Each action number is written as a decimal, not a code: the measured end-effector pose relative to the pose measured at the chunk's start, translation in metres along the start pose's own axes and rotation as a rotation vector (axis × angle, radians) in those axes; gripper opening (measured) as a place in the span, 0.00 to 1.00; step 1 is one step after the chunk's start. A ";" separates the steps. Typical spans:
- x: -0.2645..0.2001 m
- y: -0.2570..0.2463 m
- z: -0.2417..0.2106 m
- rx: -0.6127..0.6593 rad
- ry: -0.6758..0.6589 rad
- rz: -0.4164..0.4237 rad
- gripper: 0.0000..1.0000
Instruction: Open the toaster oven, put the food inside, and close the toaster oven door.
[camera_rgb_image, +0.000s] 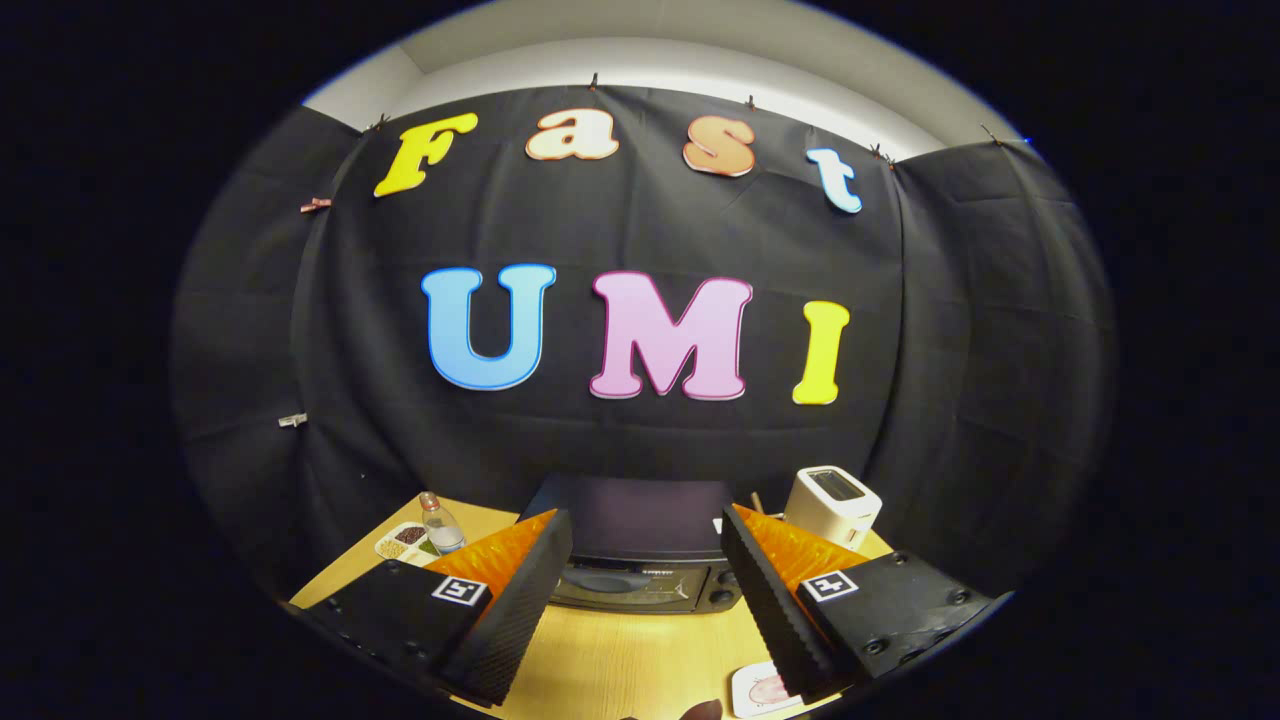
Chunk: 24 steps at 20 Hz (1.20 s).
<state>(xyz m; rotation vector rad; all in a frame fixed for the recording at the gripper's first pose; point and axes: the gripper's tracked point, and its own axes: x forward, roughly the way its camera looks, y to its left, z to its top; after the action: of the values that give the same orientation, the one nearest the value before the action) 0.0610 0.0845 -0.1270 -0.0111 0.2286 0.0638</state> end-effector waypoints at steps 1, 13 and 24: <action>0.012 0.006 -0.015 0.006 0.036 0.008 0.98; 0.146 0.037 -0.146 0.055 0.323 -0.003 0.98; 0.151 0.032 -0.176 0.065 0.370 -0.030 0.99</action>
<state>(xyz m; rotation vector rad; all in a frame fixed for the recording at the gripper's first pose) 0.1665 0.1231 -0.3325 0.0390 0.6006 0.0243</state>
